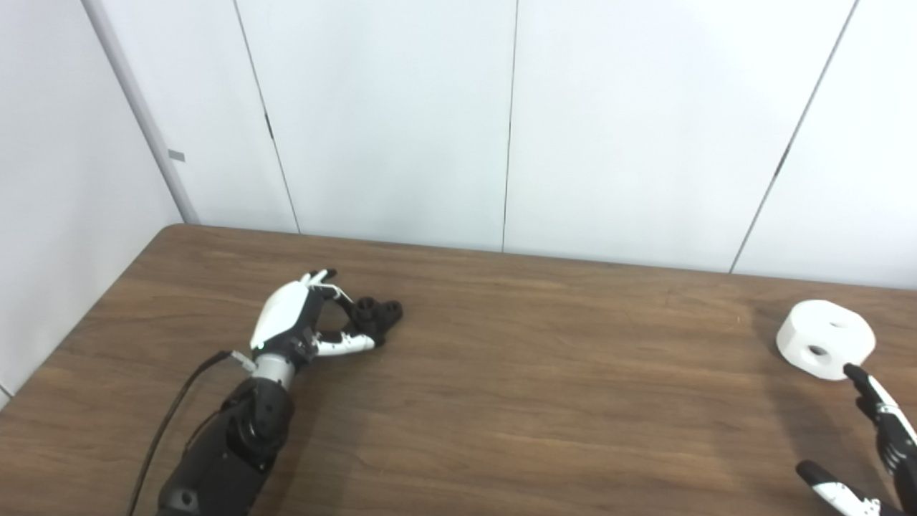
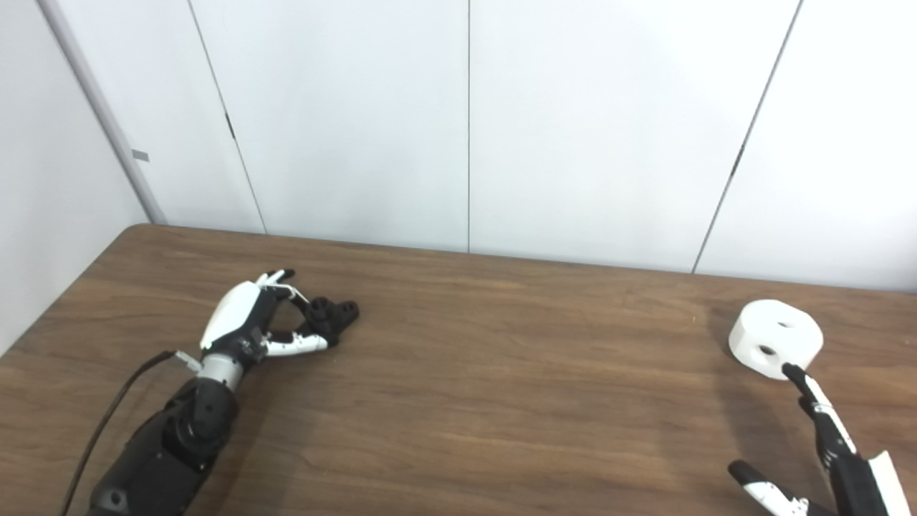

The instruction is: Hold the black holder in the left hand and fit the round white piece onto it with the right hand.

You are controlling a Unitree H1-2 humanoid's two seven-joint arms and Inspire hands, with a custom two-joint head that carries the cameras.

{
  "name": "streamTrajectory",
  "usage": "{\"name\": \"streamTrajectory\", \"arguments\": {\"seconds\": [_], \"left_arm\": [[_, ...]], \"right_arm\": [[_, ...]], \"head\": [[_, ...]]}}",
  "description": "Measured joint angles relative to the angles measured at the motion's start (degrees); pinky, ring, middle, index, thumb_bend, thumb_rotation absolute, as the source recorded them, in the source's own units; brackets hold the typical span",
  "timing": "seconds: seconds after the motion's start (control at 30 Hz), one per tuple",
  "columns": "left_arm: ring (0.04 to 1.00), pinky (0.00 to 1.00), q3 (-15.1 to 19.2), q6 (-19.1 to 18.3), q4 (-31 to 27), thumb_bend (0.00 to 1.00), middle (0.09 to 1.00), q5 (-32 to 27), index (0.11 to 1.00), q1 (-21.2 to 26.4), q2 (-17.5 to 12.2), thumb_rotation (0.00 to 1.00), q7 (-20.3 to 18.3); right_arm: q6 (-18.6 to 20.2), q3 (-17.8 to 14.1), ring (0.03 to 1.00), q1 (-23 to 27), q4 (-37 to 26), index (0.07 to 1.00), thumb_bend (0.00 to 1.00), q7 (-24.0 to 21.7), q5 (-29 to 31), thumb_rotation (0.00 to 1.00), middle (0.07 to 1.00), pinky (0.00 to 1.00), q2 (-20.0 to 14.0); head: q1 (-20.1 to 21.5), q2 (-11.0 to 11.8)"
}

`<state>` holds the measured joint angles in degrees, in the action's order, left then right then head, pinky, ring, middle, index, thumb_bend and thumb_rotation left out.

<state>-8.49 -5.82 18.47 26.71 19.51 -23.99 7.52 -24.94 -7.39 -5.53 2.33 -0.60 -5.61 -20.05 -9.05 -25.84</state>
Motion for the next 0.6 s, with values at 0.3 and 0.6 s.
{"name": "streamTrajectory", "arguments": {"seconds": [0.3,0.6], "left_arm": [[1.0,1.0,0.27,0.87,-6.72,0.52,0.952,-0.28,0.48,-4.93,2.48,0.05,-1.56],[1.0,1.0,-0.12,2.3,-15.36,0.52,0.952,-0.62,0.48,-10.7,5.16,0.04,-4.54]], "right_arm": [[0.12,0.0,0.953,0.32,-0.14,0.921,0.59,0.74,-1.67,0.47,0.944,0.93,0.3],[3.41,-0.01,0.943,-0.24,-2.62,0.916,0.6,1.15,-3.33,0.41,0.936,0.91,1.51]], "head": [[2.28,-1.05],[4.74,-2.28]]}}
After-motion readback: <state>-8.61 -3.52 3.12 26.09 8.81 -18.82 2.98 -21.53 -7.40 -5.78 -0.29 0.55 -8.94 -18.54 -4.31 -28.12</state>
